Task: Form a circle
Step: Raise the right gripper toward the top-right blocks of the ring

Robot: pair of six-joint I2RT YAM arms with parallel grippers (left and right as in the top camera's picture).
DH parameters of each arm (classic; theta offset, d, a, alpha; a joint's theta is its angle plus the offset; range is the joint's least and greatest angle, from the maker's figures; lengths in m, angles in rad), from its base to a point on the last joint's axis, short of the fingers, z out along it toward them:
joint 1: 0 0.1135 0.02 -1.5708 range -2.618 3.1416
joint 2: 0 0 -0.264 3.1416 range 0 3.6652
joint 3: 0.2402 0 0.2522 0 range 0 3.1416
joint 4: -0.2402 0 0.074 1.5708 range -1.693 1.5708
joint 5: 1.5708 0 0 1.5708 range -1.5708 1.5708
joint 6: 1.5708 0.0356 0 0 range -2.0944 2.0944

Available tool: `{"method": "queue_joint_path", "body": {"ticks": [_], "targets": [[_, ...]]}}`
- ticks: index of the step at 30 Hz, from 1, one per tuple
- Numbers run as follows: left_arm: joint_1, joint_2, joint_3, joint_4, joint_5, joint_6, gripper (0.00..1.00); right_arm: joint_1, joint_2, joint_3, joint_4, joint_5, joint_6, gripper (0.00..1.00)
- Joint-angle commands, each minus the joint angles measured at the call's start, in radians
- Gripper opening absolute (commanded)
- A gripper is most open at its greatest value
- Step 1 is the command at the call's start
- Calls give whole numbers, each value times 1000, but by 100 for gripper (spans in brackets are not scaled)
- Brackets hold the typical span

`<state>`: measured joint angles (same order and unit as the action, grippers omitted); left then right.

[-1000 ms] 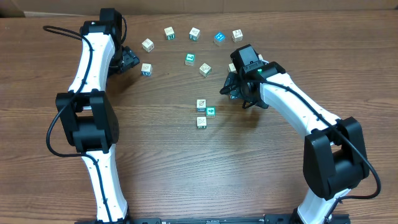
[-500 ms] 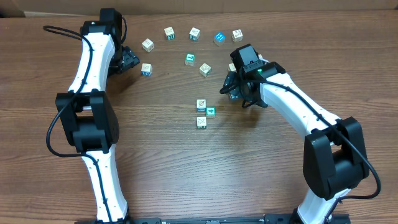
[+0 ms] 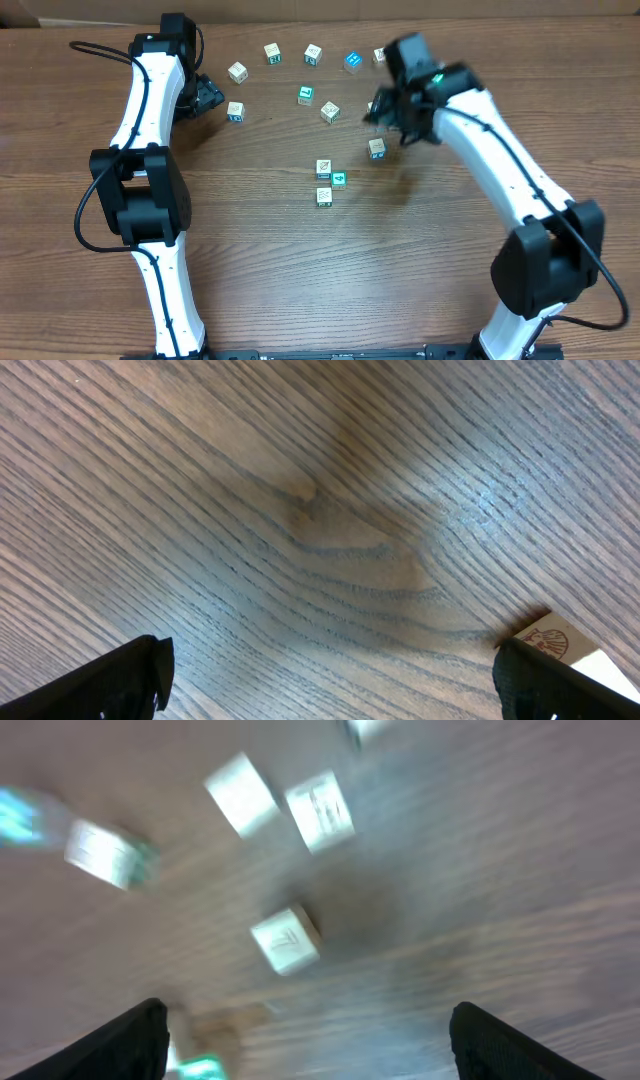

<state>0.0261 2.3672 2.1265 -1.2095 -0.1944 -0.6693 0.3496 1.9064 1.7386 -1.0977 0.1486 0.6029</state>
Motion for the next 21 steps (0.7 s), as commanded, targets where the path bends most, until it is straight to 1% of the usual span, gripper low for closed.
{"method": "queue_joint_path", "body": {"ticks": [1,3,6,11,18,21], "targets": [[-8,-35,-3,0,4,19,99,-24,-27,130,-19,8,-10,91],[-8,-35,-3,0,4,19,100,-31,-27,152,-2,8,-10,93],[-8,-35,-3,-1,4,19,99,-41,-26,153,36,8,-10,100],[-8,-35,-3,0,4,19,100,-56,-9,151,53,8,-10,100],[-8,-35,-3,-1,4,19,99,-90,60,146,76,8,-12,100],[-8,-35,-3,-1,4,19,100,-100,95,146,94,8,-56,100]]}}
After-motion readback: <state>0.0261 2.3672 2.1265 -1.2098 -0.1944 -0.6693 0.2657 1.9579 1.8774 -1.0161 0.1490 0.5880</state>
